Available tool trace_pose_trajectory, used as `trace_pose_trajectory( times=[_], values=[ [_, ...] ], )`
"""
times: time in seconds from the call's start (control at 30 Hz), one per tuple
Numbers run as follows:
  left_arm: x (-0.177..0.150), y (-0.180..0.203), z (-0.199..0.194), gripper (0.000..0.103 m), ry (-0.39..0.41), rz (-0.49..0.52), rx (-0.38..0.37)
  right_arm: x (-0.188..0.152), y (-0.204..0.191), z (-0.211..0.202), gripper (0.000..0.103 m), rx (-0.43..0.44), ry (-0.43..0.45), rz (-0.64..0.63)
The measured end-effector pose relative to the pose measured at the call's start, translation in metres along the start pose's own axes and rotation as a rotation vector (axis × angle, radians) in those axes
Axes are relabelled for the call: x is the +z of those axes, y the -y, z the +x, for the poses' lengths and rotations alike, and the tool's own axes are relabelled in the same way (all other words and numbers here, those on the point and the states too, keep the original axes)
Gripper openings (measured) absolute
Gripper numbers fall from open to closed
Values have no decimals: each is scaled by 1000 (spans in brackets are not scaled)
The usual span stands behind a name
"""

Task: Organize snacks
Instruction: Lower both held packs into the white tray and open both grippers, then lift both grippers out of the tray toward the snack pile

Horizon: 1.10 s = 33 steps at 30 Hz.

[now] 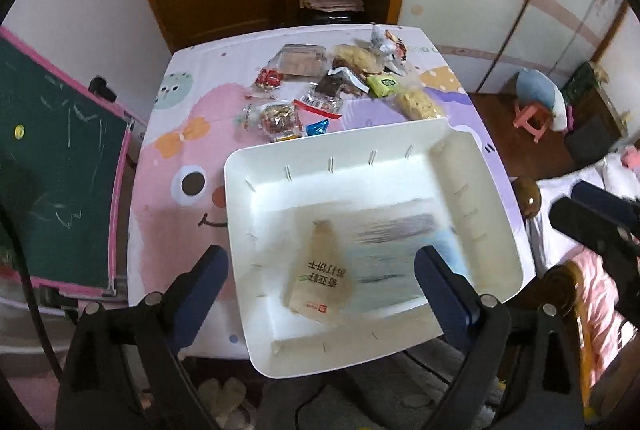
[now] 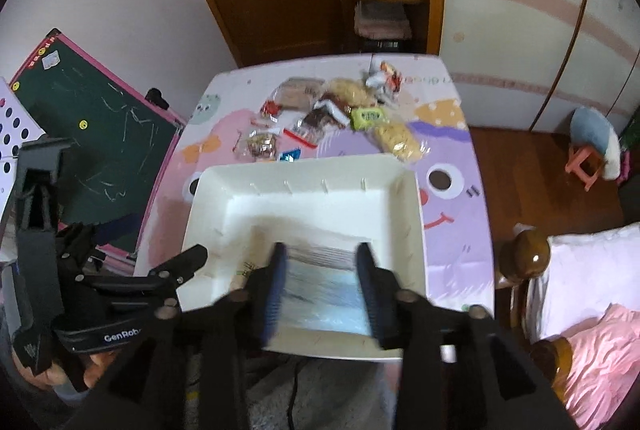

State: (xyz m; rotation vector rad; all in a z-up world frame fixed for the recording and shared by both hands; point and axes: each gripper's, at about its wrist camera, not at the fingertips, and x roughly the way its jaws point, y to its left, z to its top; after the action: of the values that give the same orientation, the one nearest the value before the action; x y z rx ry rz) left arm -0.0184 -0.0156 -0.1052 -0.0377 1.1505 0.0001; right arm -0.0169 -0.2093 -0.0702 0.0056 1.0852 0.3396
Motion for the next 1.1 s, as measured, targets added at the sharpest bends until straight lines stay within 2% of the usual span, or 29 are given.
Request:
trace_pose_trajectory(
  times=[0.03, 0.2, 0.57, 0.63, 0.83, 1.1],
  values=[
    [1, -2, -3, 94, 8, -19, -7, -2, -1, -5, 51, -2, 19, -7],
    [7, -4, -18, 94, 55, -72, -23, -7, 4, -22, 52, -1, 80, -8],
    [14, 25, -31, 94, 89, -50, 8, -12, 32, -39, 53, 19, 164, 55],
    [15, 30, -32, 94, 71, -60, 25, -12, 35, -41, 53, 20, 181, 56],
    [18, 45, -34, 94, 82, -47, 37, -13, 42, -49, 53, 21, 241, 33],
    [23, 50, -36, 94, 80, -94, 22, -9, 55, -45, 53, 66, 229, 35]
  ],
)
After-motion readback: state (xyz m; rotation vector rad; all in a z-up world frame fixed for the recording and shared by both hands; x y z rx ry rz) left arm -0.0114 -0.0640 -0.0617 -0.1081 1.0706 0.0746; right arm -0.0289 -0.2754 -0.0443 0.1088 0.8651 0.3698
